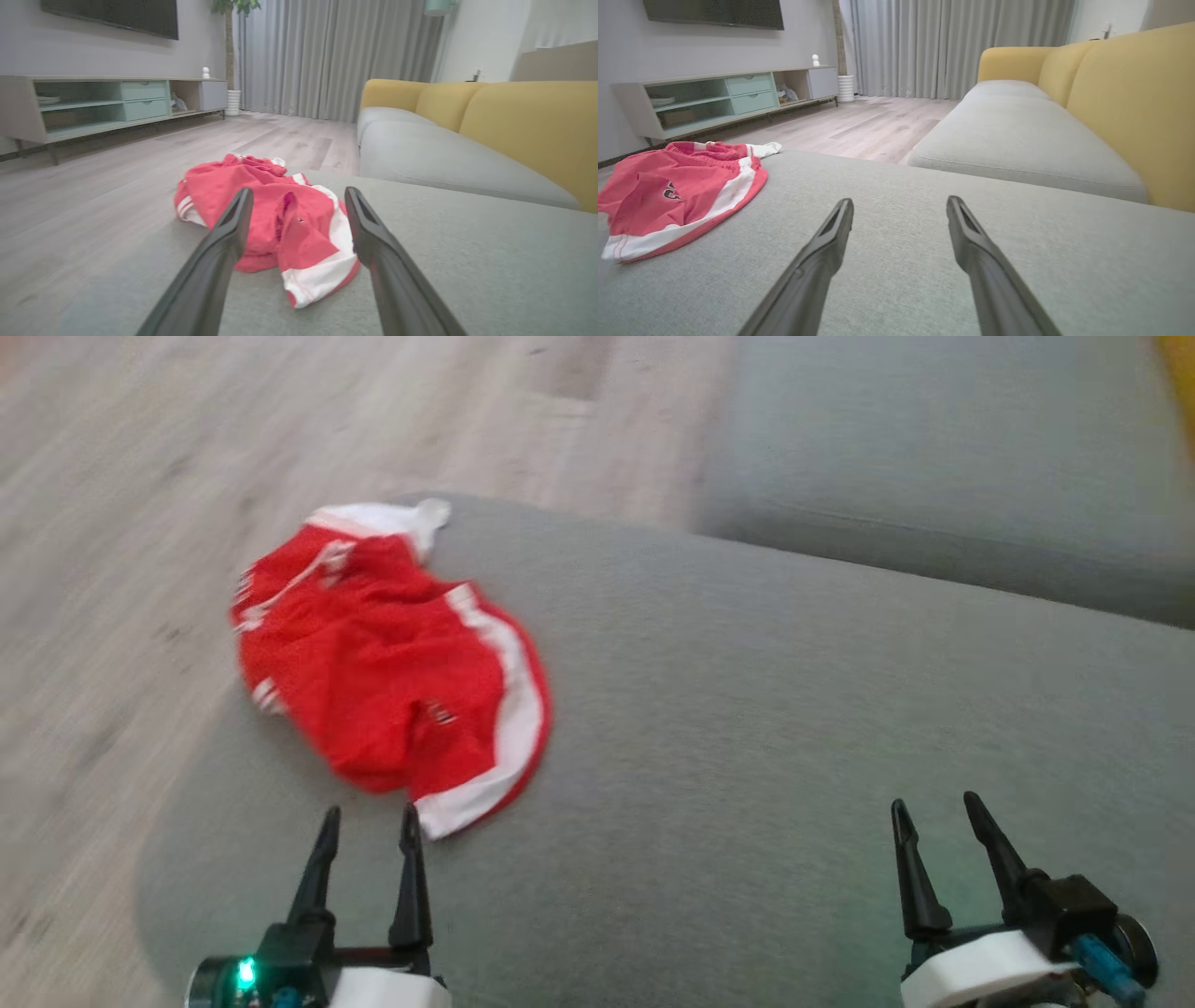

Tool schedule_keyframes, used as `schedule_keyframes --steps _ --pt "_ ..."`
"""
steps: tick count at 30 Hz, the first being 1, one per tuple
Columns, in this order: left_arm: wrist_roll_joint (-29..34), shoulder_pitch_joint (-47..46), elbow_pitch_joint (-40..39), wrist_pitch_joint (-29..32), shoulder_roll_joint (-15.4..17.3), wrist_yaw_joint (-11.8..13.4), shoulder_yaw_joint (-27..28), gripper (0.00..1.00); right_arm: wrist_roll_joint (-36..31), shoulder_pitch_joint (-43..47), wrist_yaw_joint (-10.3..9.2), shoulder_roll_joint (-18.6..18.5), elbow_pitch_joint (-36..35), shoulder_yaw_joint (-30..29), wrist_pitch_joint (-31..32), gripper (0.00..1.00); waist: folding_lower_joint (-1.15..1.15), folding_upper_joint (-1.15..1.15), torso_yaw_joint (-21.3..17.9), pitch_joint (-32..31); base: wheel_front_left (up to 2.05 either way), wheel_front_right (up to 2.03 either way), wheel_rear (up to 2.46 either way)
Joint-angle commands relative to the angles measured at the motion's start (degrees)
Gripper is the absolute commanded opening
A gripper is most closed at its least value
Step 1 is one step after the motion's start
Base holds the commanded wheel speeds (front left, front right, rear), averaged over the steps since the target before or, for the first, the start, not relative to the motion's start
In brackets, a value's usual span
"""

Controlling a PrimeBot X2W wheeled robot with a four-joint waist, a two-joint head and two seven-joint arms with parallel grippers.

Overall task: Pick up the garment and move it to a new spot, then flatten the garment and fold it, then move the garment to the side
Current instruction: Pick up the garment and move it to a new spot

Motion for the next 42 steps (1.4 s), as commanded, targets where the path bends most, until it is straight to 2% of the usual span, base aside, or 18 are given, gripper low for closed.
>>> schedule_keyframes --steps 1,5,12,14,18,21,25,26,31,37,42 --pt "0.0 -2.8 -2.2 -0.5 0.1 0.3 2.3 1.0 -0.2 -3.1 0.44 -0.7 -2.0 1.2 -0.7 1.0 -0.01 0.0 6.1 1.5 0.0 0.0 0.0" --pt "-0.1 -2.7 -3.8 -0.5 0.1 1.1 3.7 1.0 -1.5 -5.1 0.44 -0.7 -1.5 1.6 -0.7 1.0 -0.01 0.0 10.4 3.4 0.0 0.0 0.0" --pt "0.1 -2.7 -8.0 -0.5 0.1 3.2 5.7 1.0 -2.9 -7.5 0.44 -0.7 -0.2 2.4 -0.7 1.0 -0.01 0.0 11.9 5.3 0.0 0.0 0.0" --pt "1.2 -3.4 -10.1 -0.5 0.1 3.1 5.8 1.0 -3.5 -7.5 0.44 -0.7 -0.2 2.0 -0.7 1.0 -0.01 0.0 12.2 5.8 0.0 0.0 0.0" --pt "3.8 -8.1 -12.9 -0.5 0.6 0.5 5.6 1.0 -5.5 -7.0 0.44 -0.7 -0.3 -0.5 -0.7 1.0 -0.01 0.0 13.0 7.0 0.0 0.0 0.0" --pt "5.0 -15.3 -11.9 -0.5 2.6 -2.4 5.4 1.0 -7.9 -6.9 0.44 -0.7 -1.5 -3.0 -0.7 1.0 -0.01 0.0 13.4 9.8 0.0 0.0 0.0" --pt "5.9 -29.3 -4.5 1.6 5.9 -5.6 5.3 1.0 -11.6 -7.7 0.44 -1.0 -3.2 -5.1 -0.7 1.0 -0.01 0.0 12.2 13.8 0.0 0.0 0.0" --pt "5.9 -29.3 -4.5 1.6 5.9 -5.6 5.3 1.0 -11.6 -7.7 0.44 -1.0 -3.2 -5.1 -0.7 1.0 -0.01 0.0 12.2 13.8 0.0 0.0 0.0" --pt "4.3 -46.3 8.8 13.5 7.8 -7.9 6.5 1.0 -13.3 -9.6 0.44 -3.4 -4.6 -6.0 -0.7 1.0 -0.01 0.0 8.9 18.3 0.0 0.0 0.0" --pt "3.9 -59.8 26.8 29.4 11.3 -9.6 6.2 1.0 -13.6 -11.1 0.44 -6.2 -5.7 -5.7 -0.7 1.0 -0.01 0.0 4.4 22.9 0.0 0.0 0.0" --pt "4.0 -65.8 37.9 35.9 14.3 -9.5 6.5 1.0 -13.5 -11.7 0.44 -7.6 -6.5 -5.3 -0.7 1.0 -0.01 0.0 1.1 26.0 0.0 0.0 0.0"
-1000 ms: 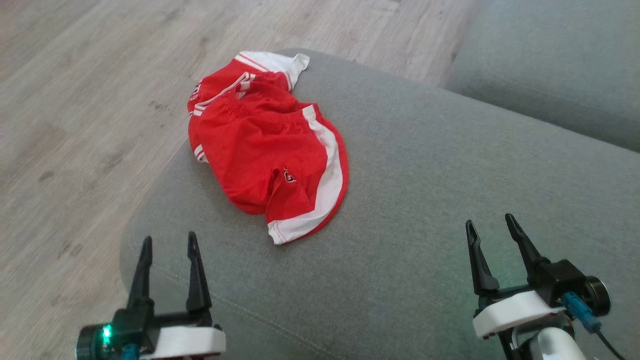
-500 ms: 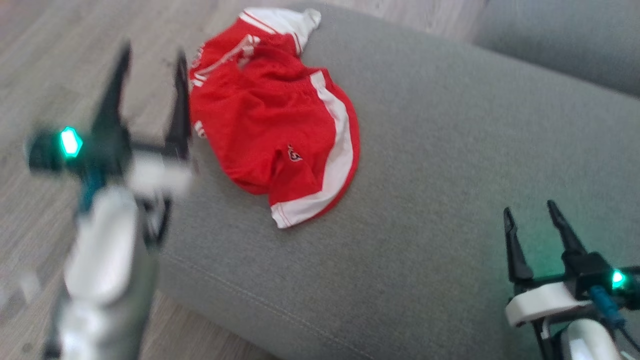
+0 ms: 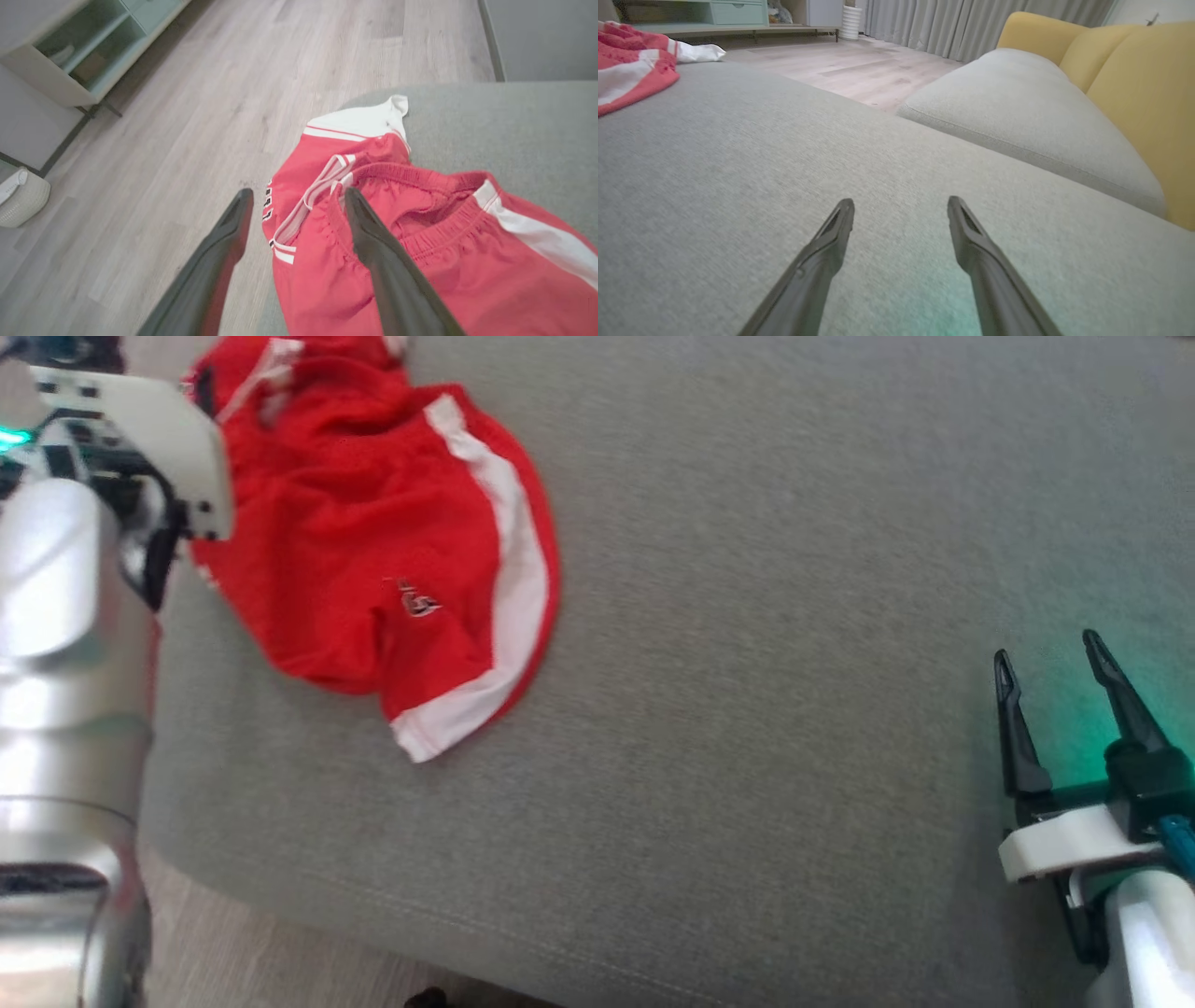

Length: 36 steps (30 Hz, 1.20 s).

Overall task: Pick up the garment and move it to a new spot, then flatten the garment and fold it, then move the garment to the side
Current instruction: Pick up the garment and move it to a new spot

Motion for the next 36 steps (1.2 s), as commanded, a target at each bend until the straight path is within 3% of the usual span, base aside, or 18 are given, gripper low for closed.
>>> schedule_keyframes --steps 1,9,16,17,18,28,36 --pt "-0.4 -3.1 -0.7 0.5 3.4 0.2 1.8 1.0 -0.3 -1.2 0.43 -1.0 -2.0 1.3 -0.6 1.0 -0.01 0.0 -2.6 2.7 0.0 0.0 0.0" --pt "-0.4 -6.6 7.1 0.0 5.2 0.4 1.1 1.0 -0.1 -2.0 0.43 -2.3 -3.6 0.5 -0.6 1.0 -0.01 0.0 -4.3 6.9 0.0 0.0 0.0" --pt "-1.0 -6.3 12.2 -2.2 4.9 1.4 0.9 0.97 -0.3 -2.0 0.43 -2.4 -3.7 0.5 -0.6 1.0 -0.01 0.0 -3.5 7.8 0.0 0.0 0.0" --pt "-1.4 -6.5 12.5 -2.9 4.6 1.1 1.0 0.26 -0.3 -2.1 0.43 -2.4 -3.7 0.5 -0.6 1.0 -0.01 0.0 -3.3 7.9 0.0 0.0 0.0" --pt "-1.9 -6.7 12.8 -3.6 4.3 0.7 1.2 0.0 -0.2 -2.2 0.43 -2.5 -3.7 0.5 -0.6 1.0 -0.01 0.0 -3.1 8.0 0.0 0.0 0.0" --pt "-1.4 -10.5 11.9 -14.7 3.6 -0.4 -0.9 0.0 0.2 -3.1 0.43 -1.8 -2.9 1.5 -0.6 1.0 -0.01 0.0 -3.3 5.4 0.0 0.0 0.0" --pt "0.7 -17.4 7.4 -23.6 2.3 -1.9 -5.3 0.0 1.2 -3.1 0.43 1.9 -1.4 2.5 -0.6 1.0 -0.01 0.0 -7.1 -2.5 0.0 0.0 0.0"
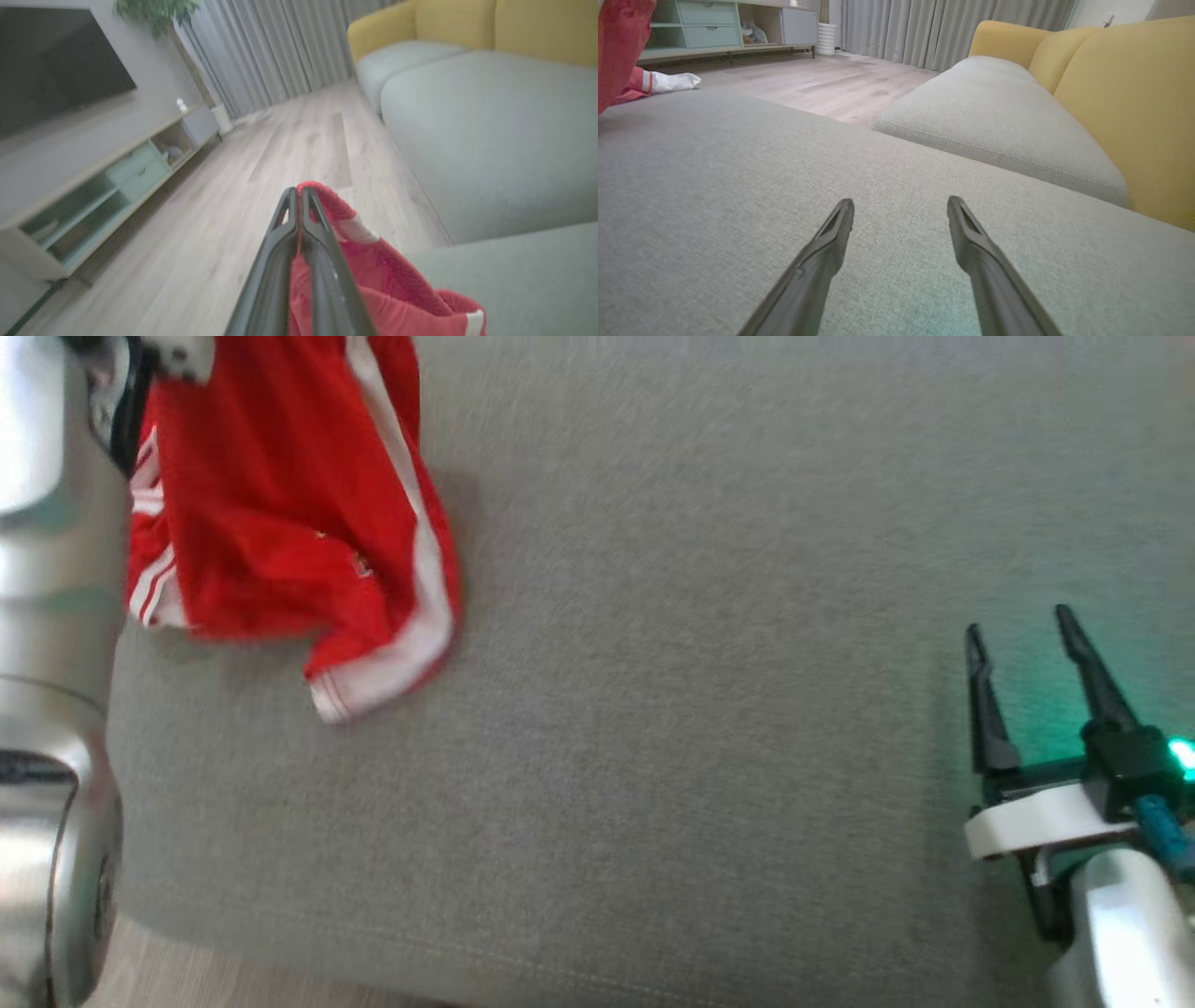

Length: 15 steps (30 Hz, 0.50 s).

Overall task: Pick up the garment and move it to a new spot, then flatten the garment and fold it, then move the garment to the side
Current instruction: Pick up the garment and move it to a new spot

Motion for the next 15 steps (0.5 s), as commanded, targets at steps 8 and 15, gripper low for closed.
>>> schedule_keyframes --steps 8,15 --pt "3.0 -7.6 -7.2 -3.6 0.6 -0.5 -5.0 0.0 1.7 0.5 0.42 3.2 -0.2 2.6 -0.3 1.0 0.0 0.0 -12.2 -11.2 0.0 0.0 0.0" --pt "2.3 -9.8 -9.1 -2.3 -2.6 -0.8 -9.0 0.0 4.5 2.4 0.42 3.9 0.3 5.2 -0.3 1.0 0.0 0.0 -23.0 -15.9 0.0 0.0 0.0"
